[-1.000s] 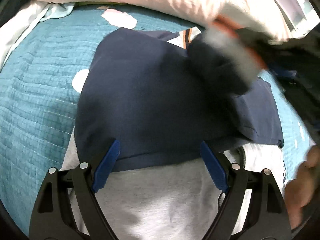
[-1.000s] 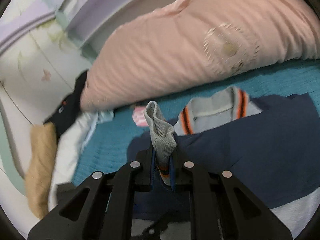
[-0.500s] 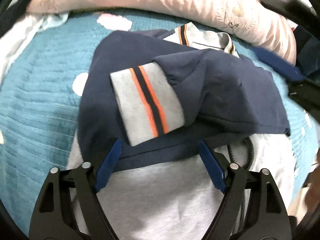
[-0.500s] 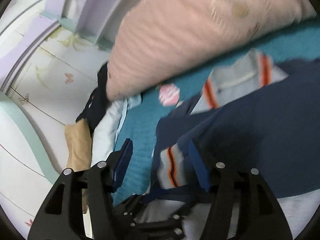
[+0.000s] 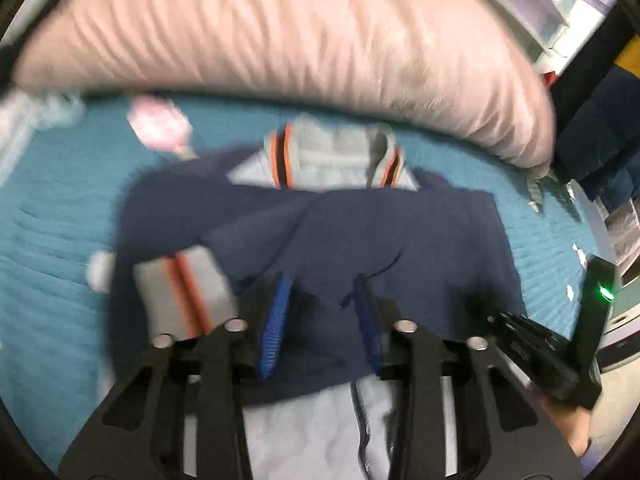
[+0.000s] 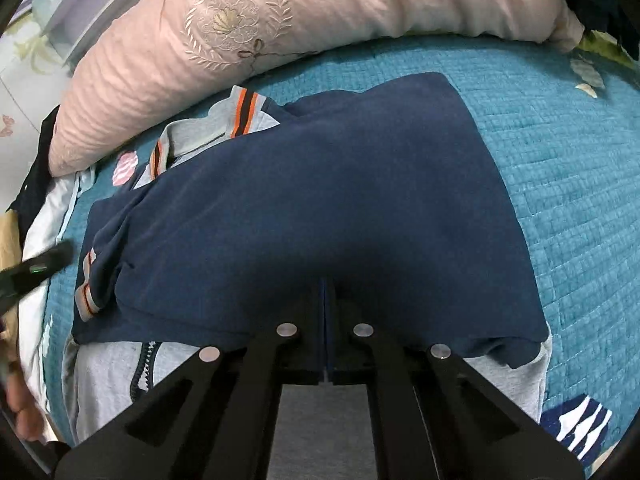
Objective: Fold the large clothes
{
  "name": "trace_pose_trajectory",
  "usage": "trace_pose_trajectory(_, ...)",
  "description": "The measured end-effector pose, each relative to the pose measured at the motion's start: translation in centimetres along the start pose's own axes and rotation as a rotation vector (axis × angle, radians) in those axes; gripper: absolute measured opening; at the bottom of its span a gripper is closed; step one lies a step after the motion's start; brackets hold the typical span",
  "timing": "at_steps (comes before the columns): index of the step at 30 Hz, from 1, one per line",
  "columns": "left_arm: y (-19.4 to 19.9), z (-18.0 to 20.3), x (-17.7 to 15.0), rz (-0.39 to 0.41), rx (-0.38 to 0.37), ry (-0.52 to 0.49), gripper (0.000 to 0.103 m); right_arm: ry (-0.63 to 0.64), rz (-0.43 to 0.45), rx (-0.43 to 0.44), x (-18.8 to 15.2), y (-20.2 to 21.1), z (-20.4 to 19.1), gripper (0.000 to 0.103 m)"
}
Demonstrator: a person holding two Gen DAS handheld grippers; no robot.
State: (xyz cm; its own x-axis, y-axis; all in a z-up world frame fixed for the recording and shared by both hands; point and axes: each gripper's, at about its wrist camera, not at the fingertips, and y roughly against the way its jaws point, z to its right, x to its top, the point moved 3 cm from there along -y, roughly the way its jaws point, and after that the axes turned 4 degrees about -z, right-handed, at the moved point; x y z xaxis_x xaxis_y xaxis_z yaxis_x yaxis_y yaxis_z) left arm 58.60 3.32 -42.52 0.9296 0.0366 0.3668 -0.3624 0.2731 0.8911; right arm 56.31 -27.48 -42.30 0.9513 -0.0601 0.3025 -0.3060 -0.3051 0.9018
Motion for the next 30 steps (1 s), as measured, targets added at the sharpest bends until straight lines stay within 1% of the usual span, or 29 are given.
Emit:
trace_pose_trajectory(1, -1.6, -0.7, 0.5, -0.040, 0.048, 0.007, 0.017, 0.001, 0.001, 0.004, -0.1, 0.1, 0.3, 0.000)
trace_pose_trajectory(2, -3.1, -1.6, 0.3, -0.078, 0.077, 0.010, 0.012, 0.001, 0.000, 0.011, 0.0, 0.3, 0.7, 0.000)
trace_pose_trajectory(3, -3.1, -2.3, 0.3, -0.064, 0.036, 0.011, 0.012, -0.005, 0.007, -0.005, 0.2, 0.6, 1.2, 0.000)
trace_pose_trajectory(4, -3.0, -2.8, 0.4, -0.061, 0.044, 0.010, 0.006, -0.008, 0.011, -0.012, 0.4, 0.8, 1.6, 0.000)
trace_pose_trajectory(6, -2.9, -3.8, 0.4, -0.075, -0.031, 0.015, 0.006, -0.031, -0.005, 0.042, 0.8, 0.5, 2.4, 0.000)
trace_pose_trajectory(8, -2.8, -4.3, 0.4, -0.082, -0.074, 0.011, 0.005, -0.025, -0.015, 0.054, 0.9, 0.1, 2.4, 0.000)
trace_pose_trajectory(11, -2.7, -3.9, 0.3, -0.088, -0.066, -0.024, 0.006, -0.038, -0.029, 0.063, 1.1, 0.0, 2.3, 0.000)
trace_pose_trajectory(12, -2.6, -3.7, 0.4, -0.093, -0.062, -0.032, 0.006, -0.029, -0.048, 0.071, 1.4, 0.2, 2.1, 0.000)
trace_pose_trajectory(13, -2.1, -3.3, 0.4, -0.094, -0.071, -0.051, 0.007, -0.027, -0.049, 0.094, 1.7, 0.8, 1.9, 0.003)
trace_pose_trajectory(14, -1.7, -3.0, 0.4, -0.094, -0.084, -0.075, 0.016, -0.014, -0.023, 0.109, 2.3, 1.9, 1.7, 0.005)
trace_pose_trajectory(15, -1.1, -2.5, 0.6, -0.090, -0.074, -0.100, 0.020, 0.010, 0.003, 0.093, 3.0, 3.0, 1.6, 0.006)
trace_pose_trajectory(16, -0.3, -2.2, 0.9, -0.072, -0.045, -0.139, 0.032, 0.024, 0.014, 0.074, 3.9, 3.7, 1.7, 0.006)
trace_pose_trajectory(17, 0.3, -2.2, 1.1, -0.053, -0.040, -0.168, 0.051, 0.026, 0.020, 0.075, 4.7, 4.0, 2.0, 0.007)
trace_pose_trajectory(18, 1.1, -2.1, 1.2, -0.029, -0.029, -0.195, 0.064, 0.024, 0.025, 0.076, 5.6, 4.3, 2.6, 0.009)
trace_pose_trajectory(19, 1.5, -2.3, 1.5, -0.008, 0.005, -0.200, 0.085, 0.026, 0.027, 0.062, 6.1, 4.4, 3.1, 0.011)
trace_pose_trajectory(20, 2.2, -2.6, 1.7, 0.028, 0.044, -0.205, 0.087, 0.039, 0.025, 0.033, 6.8, 4.3, 3.7, 0.014)
trace_pose_trajectory(22, 3.3, -3.3, 2.0, 0.055, 0.039, -0.194, 0.087, 0.050, 0.022, 0.005, 7.4, 4.4, 4.6, 0.014)
trace_pose_trajectory(23, 3.6, -3.9, 2.2, 0.057, 0.053, -0.168, 0.087, 0.053, 0.016, -0.004, 7.5, 4.3, 4.9, 0.016)
trace_pose_trajectory(26, 3.8, -5.6, 2.3, 0.043, 0.132, -0.105, 0.087, 0.072, 0.021, -0.025, 7.3, 4.7, 5.0, 0.019)
trace_pose_trajectory(27, 3.8, -5.9, 2.3, 0.040, 0.145, -0.092, 0.087, 0.074, 0.017, -0.026, 7.4, 4.5, 4.7, 0.020)
trace_pose_trajectory(29, 3.8, -6.4, 2.2, 0.037, 0.164, -0.059, 0.087, 0.077, 0.022, -0.022, 7.0, 4.9, 4.5, 0.029)
trace_pose_trajectory(30, 4.1, -6.7, 2.1, 0.044, 0.161, -0.045, 0.087, 0.085, 0.024, -0.022, 6.8, 5.2, 4.2, 0.029)
